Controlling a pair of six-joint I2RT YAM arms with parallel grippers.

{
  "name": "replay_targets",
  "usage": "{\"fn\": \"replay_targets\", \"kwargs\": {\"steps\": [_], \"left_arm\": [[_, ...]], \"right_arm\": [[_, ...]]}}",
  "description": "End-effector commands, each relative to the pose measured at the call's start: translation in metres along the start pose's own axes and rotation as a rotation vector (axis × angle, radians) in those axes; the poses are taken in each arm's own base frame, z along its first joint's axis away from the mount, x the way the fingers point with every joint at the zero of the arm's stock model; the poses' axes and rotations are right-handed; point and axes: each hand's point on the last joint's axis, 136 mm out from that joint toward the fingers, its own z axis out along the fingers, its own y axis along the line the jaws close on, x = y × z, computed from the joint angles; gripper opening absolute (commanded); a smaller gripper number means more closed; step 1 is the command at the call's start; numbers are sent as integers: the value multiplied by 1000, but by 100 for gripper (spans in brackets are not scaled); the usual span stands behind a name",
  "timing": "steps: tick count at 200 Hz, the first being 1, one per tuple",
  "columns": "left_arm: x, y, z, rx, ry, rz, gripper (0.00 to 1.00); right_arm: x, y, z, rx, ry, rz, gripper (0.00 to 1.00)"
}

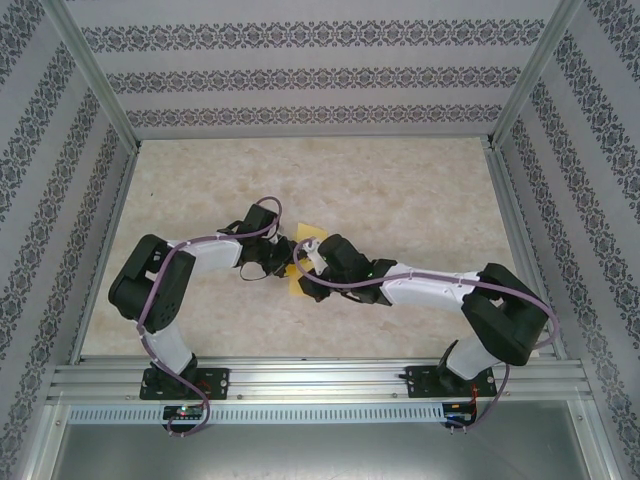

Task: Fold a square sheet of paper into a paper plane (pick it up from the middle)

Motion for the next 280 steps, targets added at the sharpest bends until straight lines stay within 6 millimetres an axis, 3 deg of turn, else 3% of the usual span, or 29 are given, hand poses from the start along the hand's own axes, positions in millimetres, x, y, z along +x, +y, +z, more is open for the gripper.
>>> {"fn": "replay_targets", "kwargs": {"steps": [1, 15, 34, 38, 43, 48, 67, 104, 176, 210, 250, 280], "left_arm": [[0, -24, 2, 67, 16, 47, 25], [0, -25, 2, 69, 17, 50, 15], [1, -28, 1, 77, 21, 56, 13], [1, -28, 1, 79, 22, 56, 12], [1, -29, 2, 80, 25, 59, 12], [1, -30, 1, 83, 25, 61, 12], [1, -32, 1, 86, 28, 65, 12], [0, -34, 3, 87, 36, 68, 12], [1, -35, 4, 86, 46, 71, 13], [1, -34, 4, 83, 48, 72, 13], [1, -32, 1, 60, 38, 88, 16], [-4, -29, -11, 1, -17, 125, 24]], "right_arm": [[-2, -10, -12, 95, -30, -38, 26], [-2, -13, -22, 137, -50, -40, 31], [-2, -18, -39, 181, -123, -46, 43], [-3, -18, -42, 193, -138, -63, 48], [-3, -16, -44, 209, -156, -92, 61], [-1, -13, -45, 222, -164, -132, 65], [0, -6, -44, 289, -151, -242, 64], [-11, 5, -26, 358, -147, -287, 61], [-6, 3, 13, 447, -84, -308, 60], [-8, -4, 5, 492, -104, -292, 45], [-8, -9, -3, 467, -115, -246, 9], [-7, -14, -5, 392, -119, -178, 0]]}}
